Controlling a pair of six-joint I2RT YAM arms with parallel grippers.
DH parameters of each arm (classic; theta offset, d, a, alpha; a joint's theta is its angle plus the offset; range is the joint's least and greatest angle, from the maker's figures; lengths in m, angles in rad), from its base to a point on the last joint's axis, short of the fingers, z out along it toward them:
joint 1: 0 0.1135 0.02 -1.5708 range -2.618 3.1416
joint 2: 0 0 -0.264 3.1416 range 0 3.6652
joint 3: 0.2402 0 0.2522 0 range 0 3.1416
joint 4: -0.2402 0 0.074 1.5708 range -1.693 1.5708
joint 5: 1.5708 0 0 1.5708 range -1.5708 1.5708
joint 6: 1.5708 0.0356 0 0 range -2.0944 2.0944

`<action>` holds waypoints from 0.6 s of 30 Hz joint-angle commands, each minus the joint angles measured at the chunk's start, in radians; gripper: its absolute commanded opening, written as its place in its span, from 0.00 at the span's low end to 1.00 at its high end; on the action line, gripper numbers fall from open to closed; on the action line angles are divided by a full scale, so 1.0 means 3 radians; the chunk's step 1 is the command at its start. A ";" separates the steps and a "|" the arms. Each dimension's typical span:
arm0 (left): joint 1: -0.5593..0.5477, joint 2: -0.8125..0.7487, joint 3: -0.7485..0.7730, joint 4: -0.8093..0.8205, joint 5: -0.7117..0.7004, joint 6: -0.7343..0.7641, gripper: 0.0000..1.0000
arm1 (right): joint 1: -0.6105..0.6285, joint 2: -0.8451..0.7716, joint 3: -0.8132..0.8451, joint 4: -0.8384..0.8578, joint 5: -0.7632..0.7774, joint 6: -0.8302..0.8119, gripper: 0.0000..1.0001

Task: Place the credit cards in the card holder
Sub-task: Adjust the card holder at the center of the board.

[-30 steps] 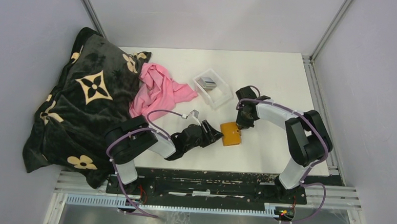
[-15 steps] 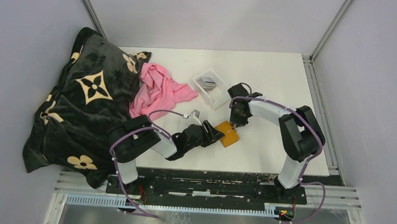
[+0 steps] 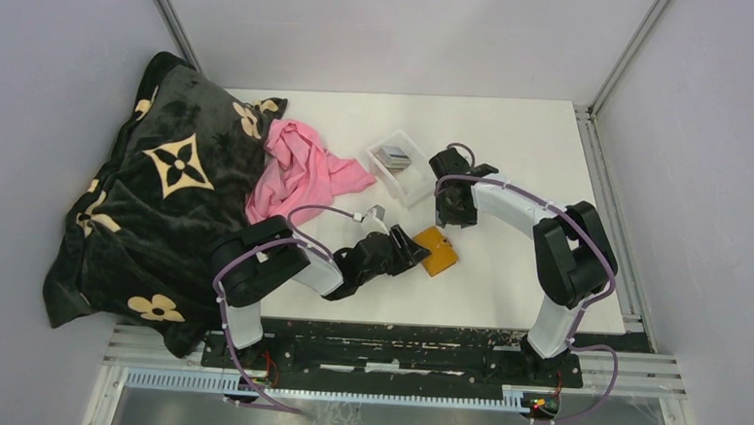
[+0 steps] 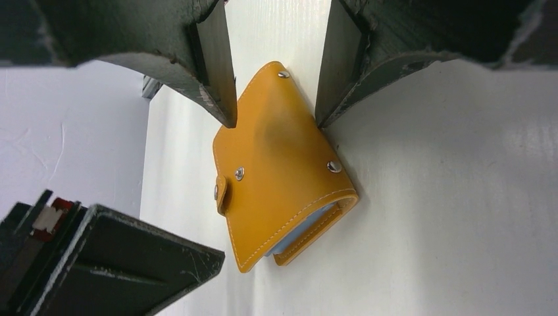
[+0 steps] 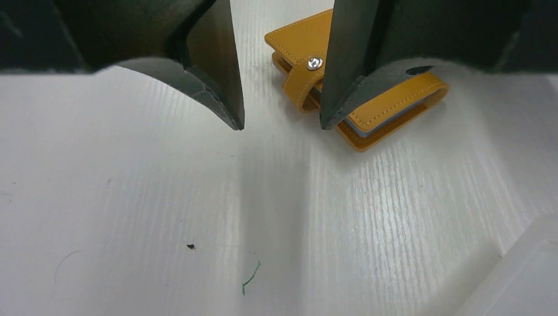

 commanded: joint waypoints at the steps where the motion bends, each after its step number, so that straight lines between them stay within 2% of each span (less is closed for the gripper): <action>1: -0.0015 0.0123 0.0027 -0.0506 -0.0113 0.0033 0.56 | 0.0137 -0.0212 0.0094 -0.0122 0.0220 -0.0231 0.53; 8: -0.0021 0.0147 0.0049 -0.0674 -0.0077 -0.0002 0.53 | 0.0300 -0.0393 -0.0033 -0.0186 0.0366 -0.0283 0.51; 18: -0.0038 0.0144 0.0049 -0.0781 -0.0080 -0.0059 0.52 | 0.0524 -0.0385 -0.0072 -0.0271 0.0452 -0.0223 0.49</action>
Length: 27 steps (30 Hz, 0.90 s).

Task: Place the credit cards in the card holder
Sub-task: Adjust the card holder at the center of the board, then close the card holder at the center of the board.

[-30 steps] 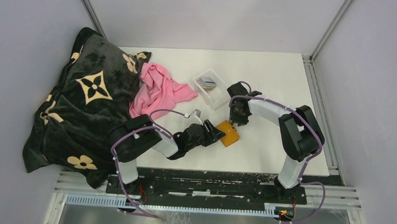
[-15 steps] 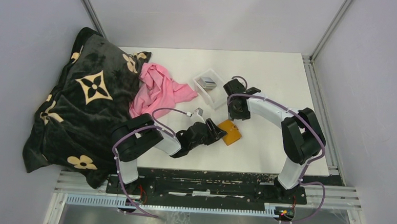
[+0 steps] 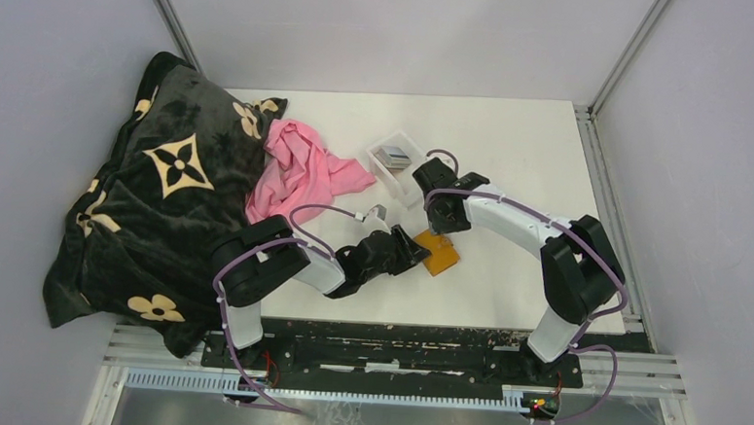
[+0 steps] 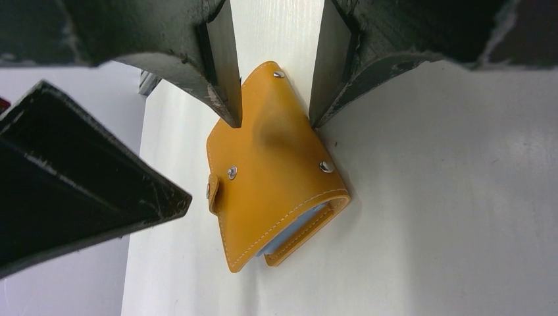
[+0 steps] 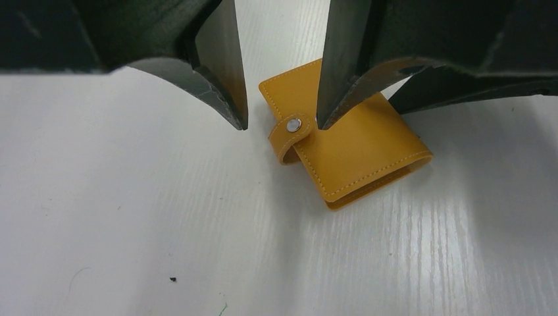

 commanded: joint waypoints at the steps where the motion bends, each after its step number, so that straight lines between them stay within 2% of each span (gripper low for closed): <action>1: -0.0030 0.0136 -0.0052 -0.0583 -0.0063 -0.0052 0.51 | 0.0118 -0.0074 -0.0019 -0.0056 0.0151 0.0024 0.49; 27: -0.0041 0.0198 -0.0010 -0.0630 -0.0007 -0.0111 0.51 | 0.0232 0.0272 0.0012 -0.0039 0.0295 0.0014 0.46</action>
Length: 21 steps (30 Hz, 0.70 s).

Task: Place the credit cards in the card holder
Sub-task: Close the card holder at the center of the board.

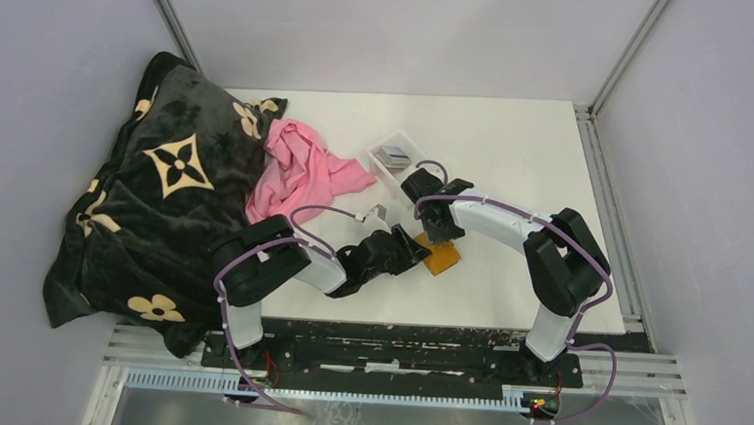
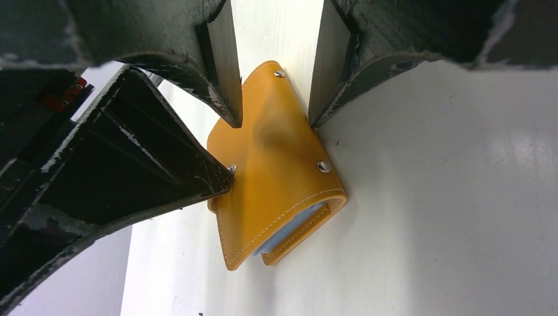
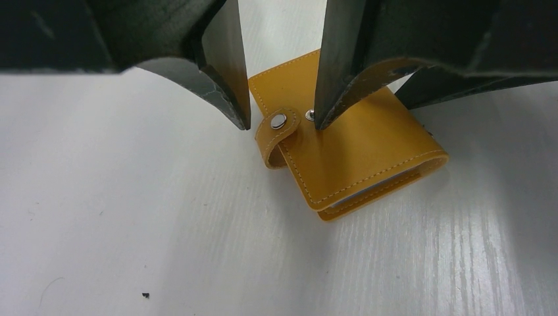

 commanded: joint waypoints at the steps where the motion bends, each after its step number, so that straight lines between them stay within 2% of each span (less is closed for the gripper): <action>1: -0.0035 0.0178 -0.0052 -0.0585 0.0011 0.0003 0.51 | 0.0017 0.0053 0.0032 0.0018 0.0125 0.0004 0.46; 10: -0.0037 0.0193 -0.0065 -0.0591 0.0005 -0.0022 0.51 | 0.0018 0.0057 -0.0036 0.0028 0.0200 -0.0018 0.43; 21: -0.0035 0.0203 -0.0065 -0.0591 0.0010 -0.0024 0.51 | 0.0021 -0.0026 -0.0067 0.0081 0.0167 -0.0082 0.30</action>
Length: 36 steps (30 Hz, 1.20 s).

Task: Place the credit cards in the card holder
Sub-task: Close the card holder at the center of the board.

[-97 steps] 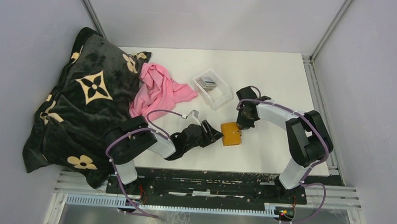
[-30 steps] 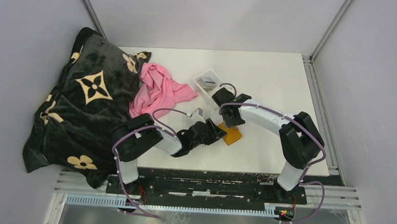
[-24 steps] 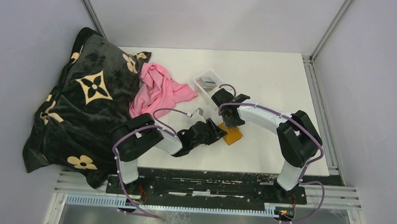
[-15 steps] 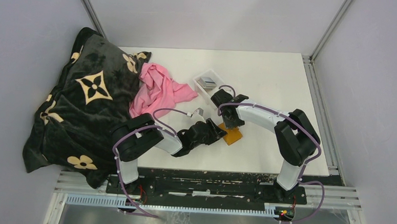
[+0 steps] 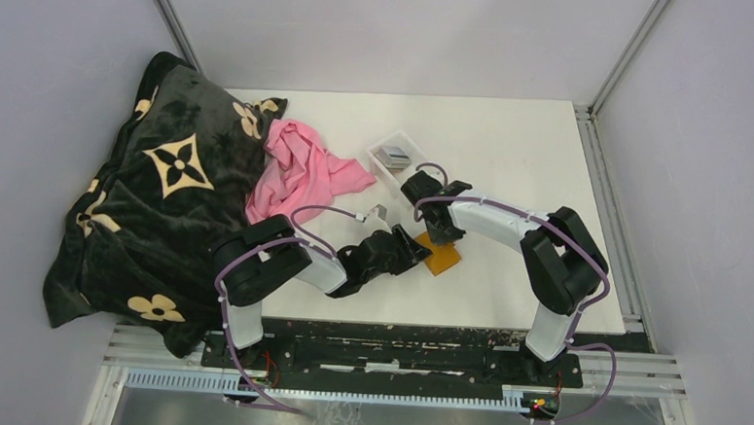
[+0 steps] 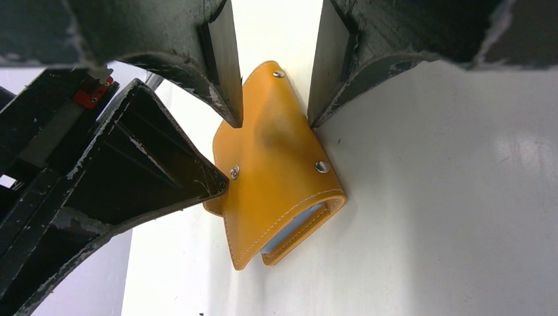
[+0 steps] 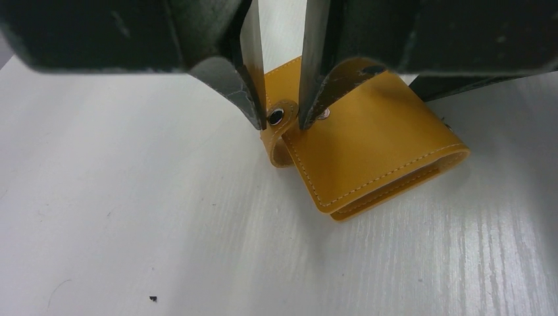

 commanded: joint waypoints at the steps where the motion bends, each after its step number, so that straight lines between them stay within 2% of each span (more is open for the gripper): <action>1: -0.0033 0.0190 -0.0075 -0.0601 0.0012 -0.0021 0.51 | 0.0023 -0.0096 -0.0020 0.0061 0.0065 -0.0047 0.29; 30: -0.0033 0.0222 0.0019 -0.0724 0.0022 0.0019 0.51 | 0.0093 -0.0211 0.0014 -0.0032 0.0134 -0.0132 0.28; 36: -0.0036 0.0223 0.0017 -0.0724 0.0019 0.0009 0.51 | 0.0096 -0.0216 0.0005 -0.0019 0.0118 -0.0165 0.23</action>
